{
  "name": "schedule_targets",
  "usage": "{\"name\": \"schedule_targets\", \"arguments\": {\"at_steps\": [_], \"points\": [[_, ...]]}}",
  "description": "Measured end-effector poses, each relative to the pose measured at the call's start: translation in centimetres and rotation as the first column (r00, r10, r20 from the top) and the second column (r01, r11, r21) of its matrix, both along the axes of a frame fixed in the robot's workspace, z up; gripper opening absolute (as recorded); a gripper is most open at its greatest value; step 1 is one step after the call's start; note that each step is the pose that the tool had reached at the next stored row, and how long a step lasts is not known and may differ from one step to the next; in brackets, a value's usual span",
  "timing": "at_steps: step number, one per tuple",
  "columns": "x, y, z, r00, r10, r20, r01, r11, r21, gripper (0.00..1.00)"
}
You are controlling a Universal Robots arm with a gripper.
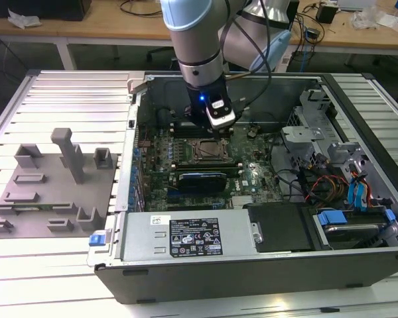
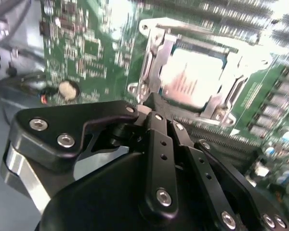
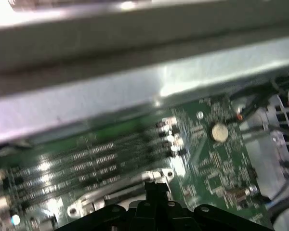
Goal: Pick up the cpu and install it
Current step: 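Install the first cpu locking lever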
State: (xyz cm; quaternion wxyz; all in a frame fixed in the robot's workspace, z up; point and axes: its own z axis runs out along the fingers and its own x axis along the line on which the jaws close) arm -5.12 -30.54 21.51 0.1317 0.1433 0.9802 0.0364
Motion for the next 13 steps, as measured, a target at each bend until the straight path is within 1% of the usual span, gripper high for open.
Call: {"name": "schedule_targets", "arguments": {"at_steps": [1,5,6,8,9,10,11,12,13], "points": [[0.00,0.00,0.00,1.0000,0.000,0.0000,0.000,1.0000,-0.0026,0.11],[0.00,0.00,0.00,1.0000,0.000,-0.0001,0.000,1.0000,-0.0055,0.11],[0.00,0.01,0.00,1.0000,0.000,-0.0001,0.000,1.0000,-0.0077,0.11],[0.04,0.00,0.00,1.0000,0.000,-0.0056,0.000,0.9999,-0.0139,0.11],[0.08,0.00,0.00,0.9999,0.000,-0.0103,0.000,0.9999,-0.0159,0.11],[0.18,0.00,0.00,0.9998,0.000,-0.0182,0.000,0.9999,-0.0170,0.11],[0.31,0.00,0.00,0.9996,0.000,-0.0282,0.000,0.9998,-0.0176,0.11],[0.51,0.00,0.01,0.9991,0.000,-0.0427,-0.001,0.9998,-0.0184,0.11],[0.87,0.00,0.01,0.9972,0.000,-0.0752,-0.001,0.9998,-0.0207,0.11]]}}
